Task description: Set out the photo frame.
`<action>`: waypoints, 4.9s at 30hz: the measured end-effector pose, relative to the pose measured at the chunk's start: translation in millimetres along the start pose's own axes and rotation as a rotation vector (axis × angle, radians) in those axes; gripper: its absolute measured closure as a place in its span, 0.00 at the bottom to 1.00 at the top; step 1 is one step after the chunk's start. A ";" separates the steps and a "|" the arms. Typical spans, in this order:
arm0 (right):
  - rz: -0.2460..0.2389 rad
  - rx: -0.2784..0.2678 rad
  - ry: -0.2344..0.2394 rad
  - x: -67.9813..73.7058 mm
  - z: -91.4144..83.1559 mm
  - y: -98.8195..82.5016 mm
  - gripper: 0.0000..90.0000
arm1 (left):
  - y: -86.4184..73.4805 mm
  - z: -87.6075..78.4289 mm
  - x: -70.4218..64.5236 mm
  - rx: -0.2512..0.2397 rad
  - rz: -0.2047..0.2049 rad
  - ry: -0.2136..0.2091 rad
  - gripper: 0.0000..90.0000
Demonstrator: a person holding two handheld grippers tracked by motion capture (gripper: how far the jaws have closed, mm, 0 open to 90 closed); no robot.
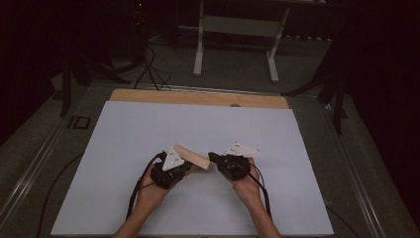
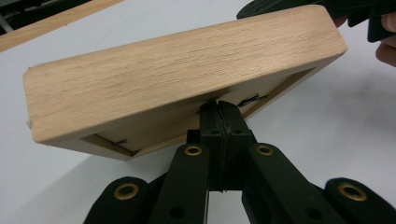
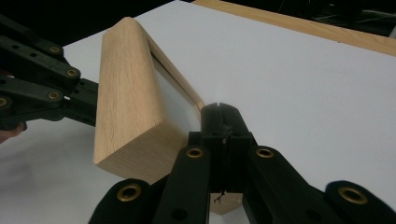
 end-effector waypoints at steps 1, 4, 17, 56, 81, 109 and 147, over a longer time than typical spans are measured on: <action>-0.004 0.000 0.001 0.4 0.0 0.0 1.00 | -0.1 0.3 0.3 0.001 0.000 0.000 0.99; -0.006 0.003 0.007 3.2 0.0 -0.5 1.00 | -0.7 1.1 1.1 0.005 -0.004 0.000 0.99; -0.029 0.016 0.021 11.7 -0.6 -1.5 1.00 | -2.8 4.8 4.8 0.010 -0.010 0.012 0.99; -0.138 0.065 0.059 41.5 4.9 -4.5 0.97 | -5.2 11.3 21.5 -0.004 -0.070 0.009 0.99; -0.117 0.058 0.044 31.6 -7.8 -5.6 0.61 | -1.3 -24.1 40.6 -0.054 -0.162 0.065 0.61; -0.071 0.031 0.004 21.0 -16.2 -8.0 0.61 | 25.9 -42.9 18.3 -0.136 -0.192 0.018 0.30; -0.062 0.016 -0.008 17.1 -19.7 -7.4 0.59 | 23.4 10.1 6.3 -0.021 -0.234 0.083 0.21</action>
Point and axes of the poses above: each handheld gripper's, and its own axes: z roughly forward along the jaws, y roughly out of its top, x roughly to its left, the point moved 7 cm from there along z, roughly forward along the jaws, and after that the axes turned 4 degrees about y, right-handed, at the moved point
